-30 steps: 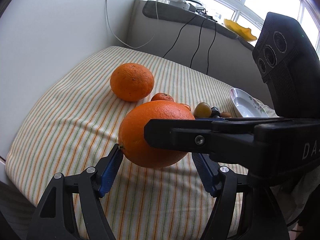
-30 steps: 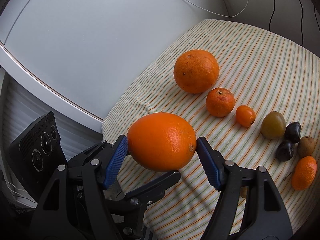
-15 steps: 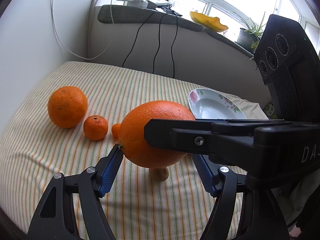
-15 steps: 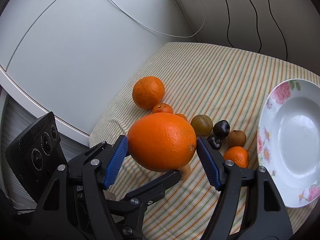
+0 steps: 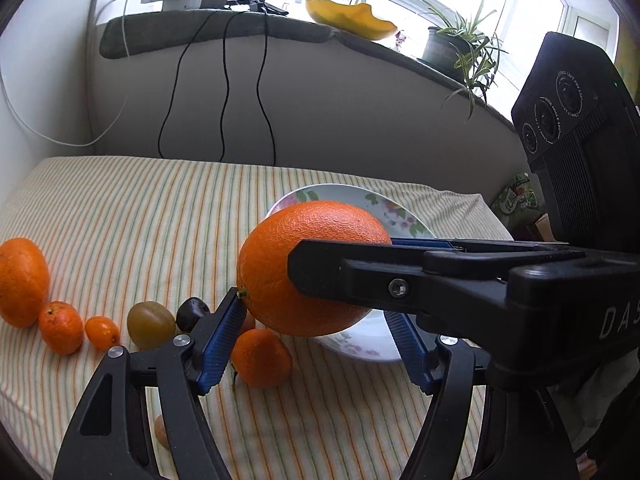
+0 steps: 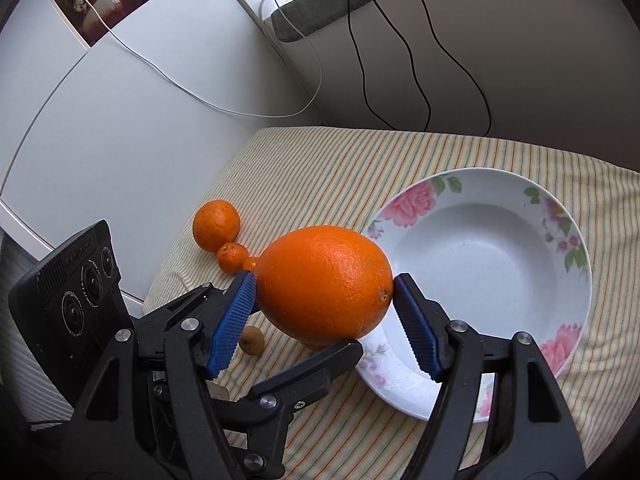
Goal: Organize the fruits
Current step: 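Carry the large orange with the right gripper and lower it onto the plate, then open the right gripper to release the orange on the plate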
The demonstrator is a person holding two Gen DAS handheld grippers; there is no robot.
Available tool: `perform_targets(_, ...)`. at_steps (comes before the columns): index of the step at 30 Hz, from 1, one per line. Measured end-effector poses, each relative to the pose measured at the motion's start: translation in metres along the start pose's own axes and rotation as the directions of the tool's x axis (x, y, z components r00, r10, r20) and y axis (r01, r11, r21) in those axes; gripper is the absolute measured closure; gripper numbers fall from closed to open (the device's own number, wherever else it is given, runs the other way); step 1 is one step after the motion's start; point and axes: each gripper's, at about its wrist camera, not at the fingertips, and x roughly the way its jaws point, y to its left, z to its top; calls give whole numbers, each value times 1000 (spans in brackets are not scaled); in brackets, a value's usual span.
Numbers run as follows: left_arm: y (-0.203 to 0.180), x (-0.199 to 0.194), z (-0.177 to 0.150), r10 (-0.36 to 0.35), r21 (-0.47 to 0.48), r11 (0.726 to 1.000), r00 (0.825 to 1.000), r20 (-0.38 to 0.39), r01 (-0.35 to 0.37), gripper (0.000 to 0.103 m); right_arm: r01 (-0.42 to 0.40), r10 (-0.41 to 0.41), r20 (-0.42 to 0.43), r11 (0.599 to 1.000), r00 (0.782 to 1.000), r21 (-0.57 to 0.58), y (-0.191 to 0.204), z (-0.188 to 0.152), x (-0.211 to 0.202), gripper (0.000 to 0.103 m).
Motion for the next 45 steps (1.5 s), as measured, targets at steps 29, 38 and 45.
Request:
perform_targets(29,-39,81,28,-8,63,998,995,-95,14,32,68,-66,-16,991,998,112,-79,13,4,29)
perform_targets(38,-46,77,20,28,100,995,995,-98,-19,32,109,-112,20,989,993,103,-76,12,-8,20)
perform_targets(45,-43,64,17,56,110,993,996,-72,-48,32,131,-136,47,987,990,90,-69,9,-16,20)
